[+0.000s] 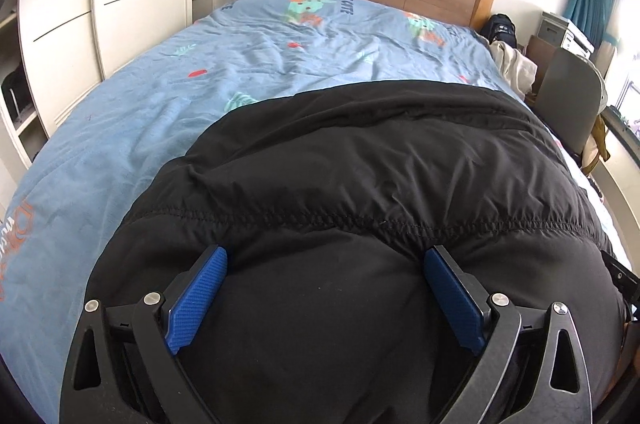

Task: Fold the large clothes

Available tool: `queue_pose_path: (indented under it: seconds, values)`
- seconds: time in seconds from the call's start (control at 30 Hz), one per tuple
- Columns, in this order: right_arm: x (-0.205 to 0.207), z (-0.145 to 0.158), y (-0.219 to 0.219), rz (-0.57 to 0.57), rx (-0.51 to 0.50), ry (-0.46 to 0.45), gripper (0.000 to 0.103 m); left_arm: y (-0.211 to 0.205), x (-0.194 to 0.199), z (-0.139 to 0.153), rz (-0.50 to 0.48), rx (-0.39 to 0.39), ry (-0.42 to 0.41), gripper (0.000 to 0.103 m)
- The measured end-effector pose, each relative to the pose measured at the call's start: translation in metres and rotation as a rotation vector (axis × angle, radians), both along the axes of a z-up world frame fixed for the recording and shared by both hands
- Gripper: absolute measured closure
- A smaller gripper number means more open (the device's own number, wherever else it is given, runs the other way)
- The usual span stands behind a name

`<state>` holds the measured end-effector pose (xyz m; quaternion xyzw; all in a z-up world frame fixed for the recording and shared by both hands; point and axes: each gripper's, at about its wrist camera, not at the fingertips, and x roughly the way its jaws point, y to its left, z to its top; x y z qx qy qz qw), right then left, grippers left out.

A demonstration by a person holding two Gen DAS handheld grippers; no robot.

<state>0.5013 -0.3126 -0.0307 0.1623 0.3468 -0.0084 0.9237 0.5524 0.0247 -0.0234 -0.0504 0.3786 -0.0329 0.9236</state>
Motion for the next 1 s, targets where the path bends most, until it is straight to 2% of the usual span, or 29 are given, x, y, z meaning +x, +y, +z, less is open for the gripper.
queue_pose_path:
  seconds: [0.57,1.0]
  values:
    - [-0.026,-0.013,-0.032,-0.051,-0.008,0.026,0.011,0.0,-0.013,-0.006,0.009,0.005,0.005,0.001]
    - [-0.054,-0.027,-0.081,-0.162,-0.072,0.119,0.011,0.003,-0.018,-0.006,0.028,0.033,0.013,0.001]
